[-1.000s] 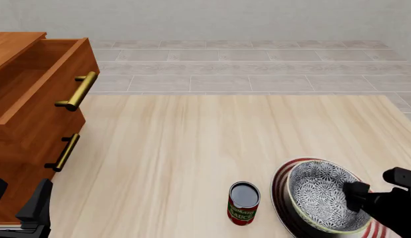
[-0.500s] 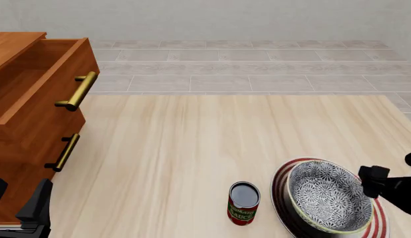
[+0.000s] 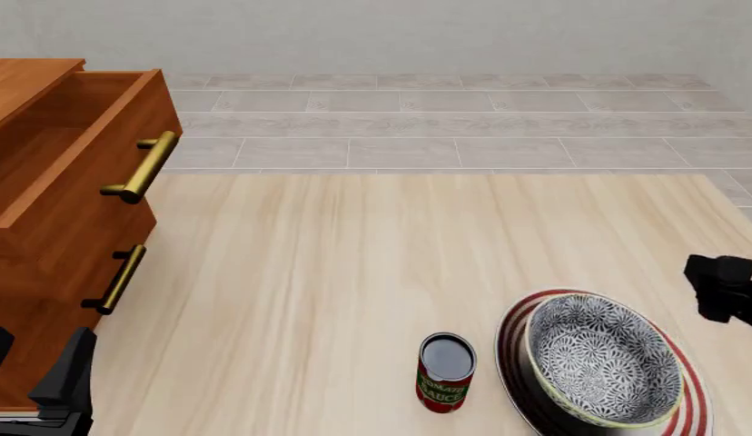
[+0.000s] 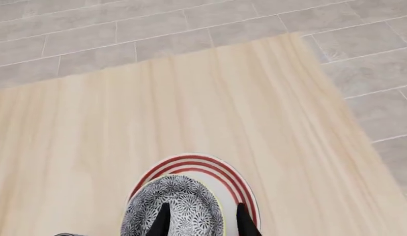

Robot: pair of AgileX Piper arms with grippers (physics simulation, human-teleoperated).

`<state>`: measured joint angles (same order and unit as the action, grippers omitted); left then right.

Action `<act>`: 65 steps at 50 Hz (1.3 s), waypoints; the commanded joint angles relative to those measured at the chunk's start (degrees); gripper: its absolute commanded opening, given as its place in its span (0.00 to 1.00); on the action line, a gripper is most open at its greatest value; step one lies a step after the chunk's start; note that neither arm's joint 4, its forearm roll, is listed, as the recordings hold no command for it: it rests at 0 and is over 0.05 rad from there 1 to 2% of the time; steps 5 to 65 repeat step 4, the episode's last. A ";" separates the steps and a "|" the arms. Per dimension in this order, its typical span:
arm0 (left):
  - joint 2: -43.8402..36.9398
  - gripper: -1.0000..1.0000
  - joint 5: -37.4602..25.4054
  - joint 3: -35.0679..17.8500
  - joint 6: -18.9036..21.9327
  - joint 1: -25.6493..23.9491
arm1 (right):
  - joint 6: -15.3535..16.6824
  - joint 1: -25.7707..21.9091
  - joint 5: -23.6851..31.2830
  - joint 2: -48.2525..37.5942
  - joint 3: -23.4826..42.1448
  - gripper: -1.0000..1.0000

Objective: Put the bowl on the plate.

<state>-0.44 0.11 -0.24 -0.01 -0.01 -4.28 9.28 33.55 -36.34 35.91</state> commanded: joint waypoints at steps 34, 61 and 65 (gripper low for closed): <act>0.00 1.00 0.00 0.00 0.00 0.00 | 1.84 -1.55 2.88 -0.43 6.90 1.00; 0.00 1.00 0.00 0.00 0.00 0.00 | 1.84 -1.55 2.88 -0.43 6.90 1.00; 0.00 1.00 0.00 0.00 0.00 0.00 | 1.84 -1.55 2.88 -0.43 6.90 1.00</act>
